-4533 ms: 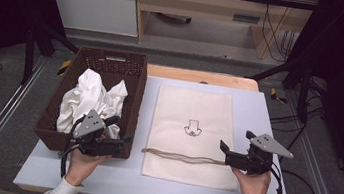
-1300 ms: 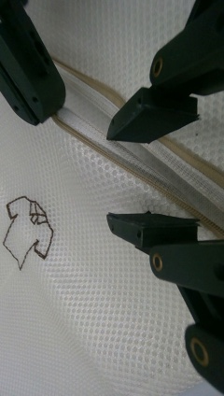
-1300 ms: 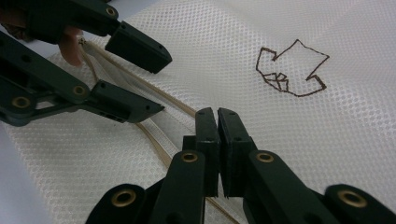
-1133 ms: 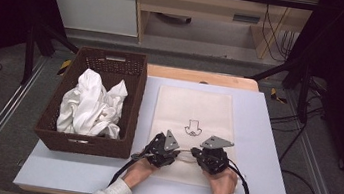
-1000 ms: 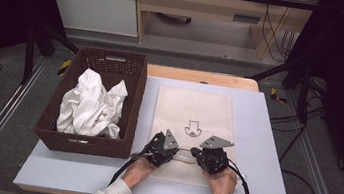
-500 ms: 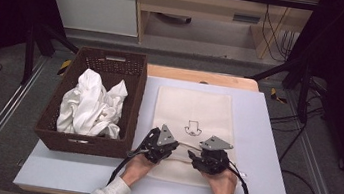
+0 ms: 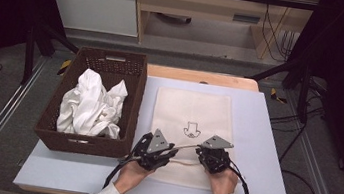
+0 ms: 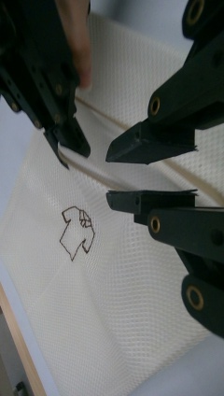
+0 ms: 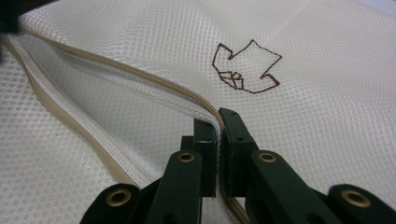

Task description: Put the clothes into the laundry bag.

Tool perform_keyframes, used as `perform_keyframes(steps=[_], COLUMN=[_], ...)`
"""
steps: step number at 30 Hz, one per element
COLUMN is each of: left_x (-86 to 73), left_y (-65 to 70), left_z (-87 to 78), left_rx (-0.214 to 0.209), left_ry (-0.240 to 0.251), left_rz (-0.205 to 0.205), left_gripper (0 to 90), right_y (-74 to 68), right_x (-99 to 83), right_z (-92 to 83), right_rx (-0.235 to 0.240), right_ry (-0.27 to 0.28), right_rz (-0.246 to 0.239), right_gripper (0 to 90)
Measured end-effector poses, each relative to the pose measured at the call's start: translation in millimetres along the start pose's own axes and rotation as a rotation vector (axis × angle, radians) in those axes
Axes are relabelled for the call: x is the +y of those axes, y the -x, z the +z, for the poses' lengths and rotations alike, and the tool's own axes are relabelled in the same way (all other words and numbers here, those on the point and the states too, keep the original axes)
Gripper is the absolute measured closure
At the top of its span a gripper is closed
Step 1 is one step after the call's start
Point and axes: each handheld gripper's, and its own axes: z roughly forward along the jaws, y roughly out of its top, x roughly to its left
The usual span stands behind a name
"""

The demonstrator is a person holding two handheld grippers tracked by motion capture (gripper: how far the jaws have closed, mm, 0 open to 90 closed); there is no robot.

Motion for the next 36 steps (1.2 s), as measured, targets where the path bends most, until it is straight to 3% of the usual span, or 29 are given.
perform_keyframes(steps=[4,7,12,22,29,33,36], left_x=[-17.0,-31.5,-43.0,-49.3,-49.5,-43.5,-35.7], left_y=[8.0,12.5,15.3,17.4,17.7,16.3,12.7], left_z=[-5.5,0.6,9.1,13.6,12.6,-0.1,-14.2], left_rx=[-0.024,-0.026,-0.034,-0.025,-0.021,-0.018,-0.015], left_ry=[-0.053,-0.105,-0.148,-0.160,-0.154,-0.103,-0.060], left_rz=[-0.002,0.004,0.001,-0.004,-0.008,-0.023,-0.032], left_gripper=[88.0,89.1,89.2,89.2,88.9,76.7,60.7], right_y=[1.4,3.3,3.7,5.3,5.1,5.1,5.0], right_x=[1.4,2.8,6.7,22.1,26.9,24.7,22.9], right_z=[-3.6,-7.2,-13.7,-32.6,-38.0,-34.6,-31.6], right_rx=[0.007,0.016,0.021,-0.014,-0.014,-0.010,-0.004], right_ry=[0.032,0.067,0.120,0.263,0.294,0.275,0.257], right_rz=[0.024,0.045,0.043,0.056,0.053,0.054,0.063], right_gripper=[86.3,86.4,86.5,86.5,86.5,86.5,86.4])
